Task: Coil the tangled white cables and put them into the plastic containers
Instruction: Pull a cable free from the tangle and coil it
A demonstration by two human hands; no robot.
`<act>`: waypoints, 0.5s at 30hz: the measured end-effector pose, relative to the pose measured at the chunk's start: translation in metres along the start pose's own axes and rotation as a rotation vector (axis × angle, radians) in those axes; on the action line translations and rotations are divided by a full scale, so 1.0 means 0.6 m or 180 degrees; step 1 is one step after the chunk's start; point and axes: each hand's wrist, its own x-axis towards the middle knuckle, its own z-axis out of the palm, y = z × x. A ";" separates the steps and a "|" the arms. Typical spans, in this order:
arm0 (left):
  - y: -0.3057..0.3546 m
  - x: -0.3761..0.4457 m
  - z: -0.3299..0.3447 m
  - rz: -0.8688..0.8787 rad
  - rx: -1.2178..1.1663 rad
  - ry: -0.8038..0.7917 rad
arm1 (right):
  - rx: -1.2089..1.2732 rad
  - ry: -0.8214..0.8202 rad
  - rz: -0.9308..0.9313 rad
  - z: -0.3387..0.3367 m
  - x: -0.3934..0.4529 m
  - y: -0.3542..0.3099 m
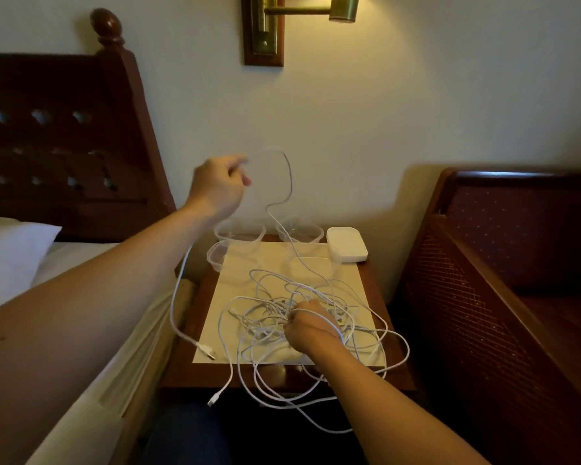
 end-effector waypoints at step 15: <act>-0.057 -0.174 0.086 0.0513 0.1352 -0.1877 | 0.2603 -0.2724 -0.0006 -0.153 -0.152 0.030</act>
